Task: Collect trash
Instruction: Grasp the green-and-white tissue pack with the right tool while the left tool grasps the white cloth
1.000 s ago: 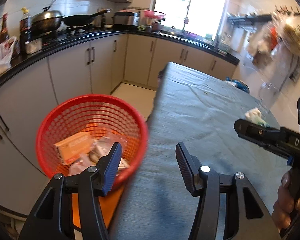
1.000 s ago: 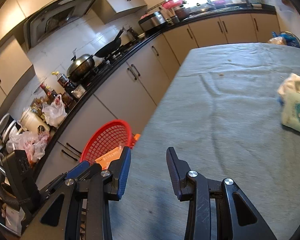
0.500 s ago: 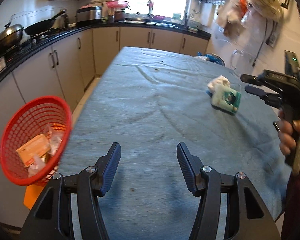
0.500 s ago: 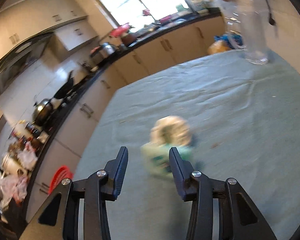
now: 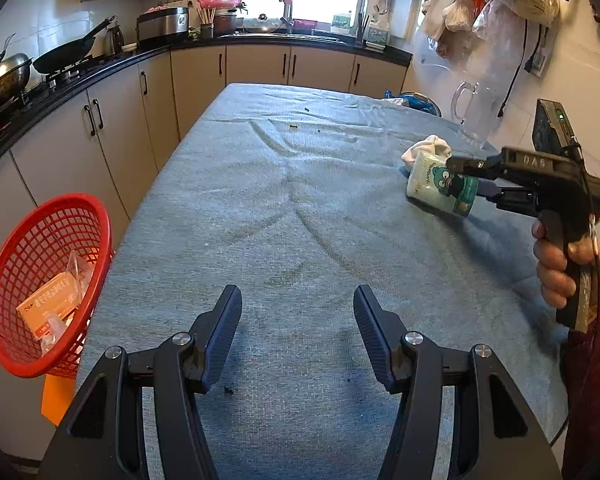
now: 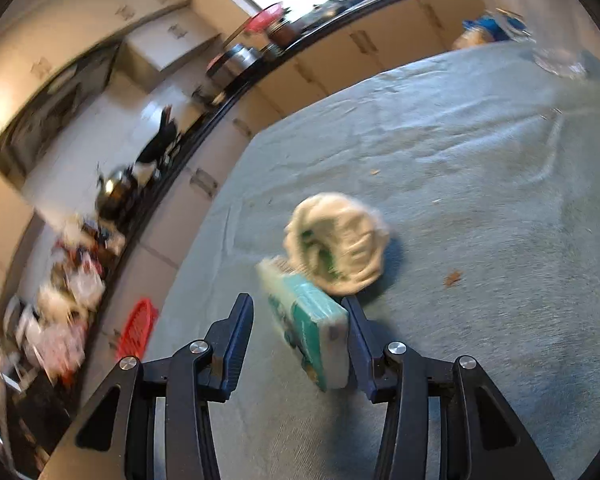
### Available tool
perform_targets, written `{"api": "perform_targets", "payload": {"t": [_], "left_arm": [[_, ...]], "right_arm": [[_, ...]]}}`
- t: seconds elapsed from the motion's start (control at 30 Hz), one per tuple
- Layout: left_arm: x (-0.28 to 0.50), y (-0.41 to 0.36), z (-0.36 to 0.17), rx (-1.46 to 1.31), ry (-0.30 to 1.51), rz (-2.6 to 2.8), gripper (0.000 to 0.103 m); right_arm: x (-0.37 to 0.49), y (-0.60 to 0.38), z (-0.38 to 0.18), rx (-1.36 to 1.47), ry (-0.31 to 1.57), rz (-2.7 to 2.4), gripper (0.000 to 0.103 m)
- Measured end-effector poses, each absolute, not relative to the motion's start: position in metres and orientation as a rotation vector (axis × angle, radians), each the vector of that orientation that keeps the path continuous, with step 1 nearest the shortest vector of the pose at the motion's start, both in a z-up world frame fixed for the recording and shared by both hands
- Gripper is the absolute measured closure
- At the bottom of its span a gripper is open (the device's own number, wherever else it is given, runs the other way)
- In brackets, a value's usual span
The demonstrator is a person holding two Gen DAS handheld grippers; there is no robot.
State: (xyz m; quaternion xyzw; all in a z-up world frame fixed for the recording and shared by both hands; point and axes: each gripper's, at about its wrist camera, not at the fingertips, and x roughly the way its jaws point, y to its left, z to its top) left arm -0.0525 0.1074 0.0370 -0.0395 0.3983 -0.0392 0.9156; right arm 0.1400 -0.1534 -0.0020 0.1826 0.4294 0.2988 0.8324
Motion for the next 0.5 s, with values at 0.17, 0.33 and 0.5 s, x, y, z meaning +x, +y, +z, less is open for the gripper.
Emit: {"api": "perform_targets", "payload": {"t": [0.17,0.33,0.5], "left_arm": [[-0.051,0.103,0.039,-0.074,0.826,-0.083,0.046],[-0.039,0.089,0.05,-0.072,0.843,-0.126,0.046],[-0.014,0.058,0.065,-0.057,0.864,-0.203,0.043]], "right_arm": [[0.129,-0.131,0.0,0.224,0.917,0.638,0.088],[0.118,-0.154,0.021,0.297,0.812,0.669,0.089],[0.119,-0.193,0.033,0.462,0.699,0.568,0.089]]}}
